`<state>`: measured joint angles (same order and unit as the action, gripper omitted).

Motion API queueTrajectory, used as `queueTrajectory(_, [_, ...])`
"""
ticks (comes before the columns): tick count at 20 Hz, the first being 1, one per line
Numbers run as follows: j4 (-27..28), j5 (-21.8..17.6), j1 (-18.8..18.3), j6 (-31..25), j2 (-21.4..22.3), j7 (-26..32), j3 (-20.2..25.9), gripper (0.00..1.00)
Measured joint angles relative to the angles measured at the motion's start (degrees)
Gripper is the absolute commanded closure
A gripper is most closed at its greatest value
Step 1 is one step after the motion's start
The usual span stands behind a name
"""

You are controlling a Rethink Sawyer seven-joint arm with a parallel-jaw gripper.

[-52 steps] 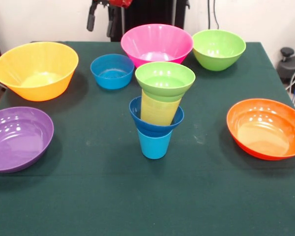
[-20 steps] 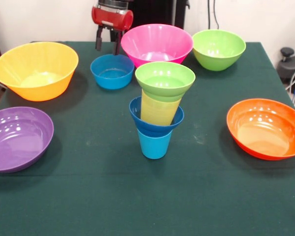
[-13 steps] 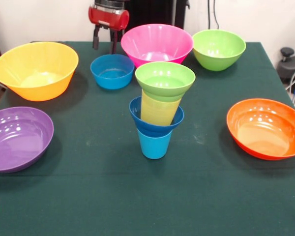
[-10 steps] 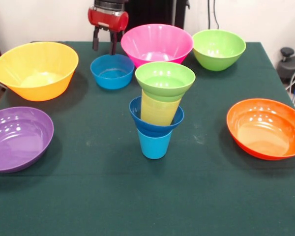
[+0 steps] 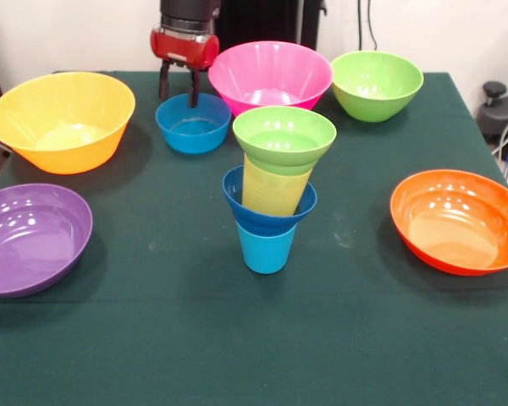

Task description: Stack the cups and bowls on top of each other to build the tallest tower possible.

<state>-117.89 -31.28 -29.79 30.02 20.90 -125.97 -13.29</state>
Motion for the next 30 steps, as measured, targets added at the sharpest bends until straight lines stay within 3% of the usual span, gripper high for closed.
queueTrajectory(18, [1.35,0.00,0.01,2.13,-1.83,0.00,0.00,0.00])
queueTrajectory(19, [1.35,0.00,0.01,2.13,-1.83,0.00,0.00,1.00])
queueTrajectory(30, [1.91,-0.01,0.01,2.20,-1.42,-0.01,0.07,1.00])
